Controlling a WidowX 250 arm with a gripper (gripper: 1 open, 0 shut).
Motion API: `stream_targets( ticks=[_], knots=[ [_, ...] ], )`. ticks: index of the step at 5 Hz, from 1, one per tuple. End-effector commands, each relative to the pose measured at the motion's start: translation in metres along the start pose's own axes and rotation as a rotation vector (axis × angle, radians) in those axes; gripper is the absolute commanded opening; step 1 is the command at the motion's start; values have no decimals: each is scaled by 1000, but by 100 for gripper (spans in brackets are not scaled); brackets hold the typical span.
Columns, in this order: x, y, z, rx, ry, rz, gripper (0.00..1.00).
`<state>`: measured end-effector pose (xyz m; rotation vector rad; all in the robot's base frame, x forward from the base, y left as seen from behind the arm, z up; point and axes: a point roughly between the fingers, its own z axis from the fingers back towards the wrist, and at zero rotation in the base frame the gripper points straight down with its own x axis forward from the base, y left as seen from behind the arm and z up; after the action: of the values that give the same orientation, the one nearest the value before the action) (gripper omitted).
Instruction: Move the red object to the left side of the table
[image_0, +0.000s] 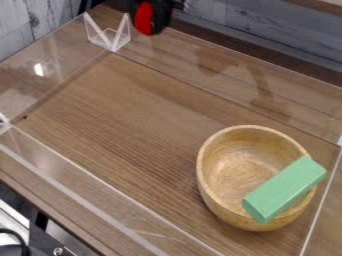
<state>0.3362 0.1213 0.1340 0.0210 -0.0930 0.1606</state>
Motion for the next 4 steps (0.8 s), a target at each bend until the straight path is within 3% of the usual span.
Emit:
stream_targets(
  ticks=[1, 4],
  knots=[
    [12, 32, 11, 33, -63, 35, 0],
    [24, 84, -19, 62, -47, 85, 0]
  ],
)
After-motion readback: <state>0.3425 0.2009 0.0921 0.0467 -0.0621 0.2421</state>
